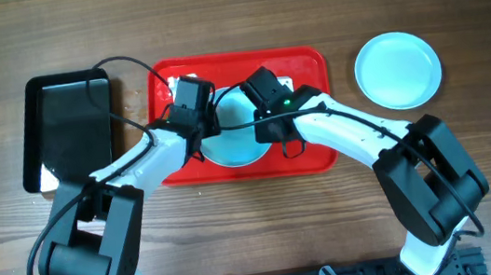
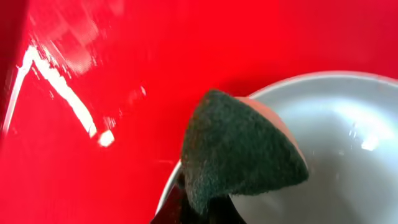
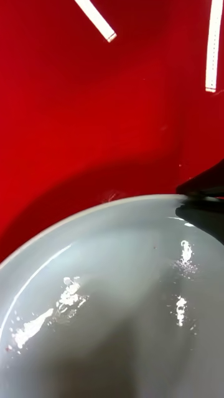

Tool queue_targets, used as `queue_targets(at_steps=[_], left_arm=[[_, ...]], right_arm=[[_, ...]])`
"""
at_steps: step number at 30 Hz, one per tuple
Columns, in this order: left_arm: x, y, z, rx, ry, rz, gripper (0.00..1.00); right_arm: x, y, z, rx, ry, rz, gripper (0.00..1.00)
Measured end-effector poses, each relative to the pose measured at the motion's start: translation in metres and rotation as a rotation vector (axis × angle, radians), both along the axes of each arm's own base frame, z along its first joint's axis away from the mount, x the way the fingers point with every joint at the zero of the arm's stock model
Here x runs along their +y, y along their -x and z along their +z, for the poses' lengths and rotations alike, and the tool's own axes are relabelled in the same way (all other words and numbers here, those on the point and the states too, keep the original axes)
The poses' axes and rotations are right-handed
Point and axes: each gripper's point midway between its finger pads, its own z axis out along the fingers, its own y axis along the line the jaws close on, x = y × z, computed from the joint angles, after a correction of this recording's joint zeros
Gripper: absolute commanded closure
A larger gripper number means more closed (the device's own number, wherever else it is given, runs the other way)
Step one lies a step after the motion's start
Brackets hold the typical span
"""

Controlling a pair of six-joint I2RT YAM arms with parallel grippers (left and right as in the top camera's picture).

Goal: Clean dirty plates on tray and stack at the side
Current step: 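Scrub the held plate with the sponge in the left gripper, then lift the plate with the right gripper and stack it on the side plates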

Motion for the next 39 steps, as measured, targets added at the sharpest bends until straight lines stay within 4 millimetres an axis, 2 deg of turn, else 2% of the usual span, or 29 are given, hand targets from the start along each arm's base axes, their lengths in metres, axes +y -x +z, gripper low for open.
queue_targets(at_steps=[2, 5, 8, 10, 11, 13, 15, 16, 17, 20, 23, 25, 26, 32, 37, 39], left_arm=[[0.001, -0.013, 0.011, -0.074, -0.001, 0.018, 0.96], [0.033, -0.031, 0.049, -0.205, -0.057, 0.128, 0.96], [0.039, -0.034, 0.089, -0.299, -0.042, 0.157, 0.96], [0.037, -0.026, 0.107, -0.31, -0.014, 0.143, 0.96], [0.033, -0.02, 0.109, -0.291, 0.01, 0.119, 0.96], [0.026, -0.007, 0.096, -0.208, 0.035, 0.084, 0.96], [0.025, 0.01, 0.08, -0.114, 0.048, 0.084, 0.96], [0.025, 0.015, 0.073, -0.08, 0.05, 0.087, 0.96], [0.026, 0.02, 0.068, -0.054, 0.047, 0.088, 0.96], [0.026, 0.027, 0.059, -0.006, 0.045, 0.088, 0.96], [0.023, 0.028, 0.058, 0.004, 0.062, 0.085, 0.96], [0.022, 0.029, 0.057, 0.007, 0.068, 0.082, 0.96], [0.021, 0.029, 0.057, 0.008, 0.07, 0.08, 0.96], [0.022, 0.03, 0.057, 0.011, 0.069, 0.08, 0.96], [0.022, 0.03, 0.057, 0.014, 0.068, 0.08, 0.96], [0.022, 0.03, 0.056, 0.015, 0.068, 0.08, 0.96]], right_arm=[[0.0, 0.0, 0.0, 0.0, 0.002, 0.0, 0.96], [-0.014, 0.002, -0.003, 0.013, 0.047, -0.018, 0.95], [-0.014, 0.002, -0.003, 0.011, 0.05, -0.018, 0.96], [-0.014, 0.002, -0.002, 0.011, 0.05, -0.018, 0.96], [-0.014, 0.002, -0.002, 0.01, 0.049, -0.018, 0.96], [-0.015, 0.002, -0.002, 0.007, 0.06, -0.001, 0.96], [-0.025, 0.001, 0.004, 0.004, 0.116, 0.019, 0.96], [-0.035, -0.003, 0.015, -0.014, 0.181, 0.032, 0.96], [-0.043, -0.011, 0.034, -0.06, 0.237, 0.048, 0.96], [-0.059, -0.053, 0.137, -0.338, 0.368, 0.08, 0.96], [-0.078, -0.062, 0.197, -0.478, 0.513, 0.122, 0.96], [-0.09, -0.061, 0.216, -0.511, 0.67, 0.168, 0.96], [-0.089, -0.059, 0.223, -0.521, 0.747, 0.208, 0.96], [-0.058, -0.051, 0.263, -0.623, 1.028, 0.374, 0.96], [-0.048, -0.044, 0.294, -0.652, 1.226, 0.412, 0.96], [-0.048, -0.042, 0.297, -0.642, 1.266, 0.428, 0.96]])
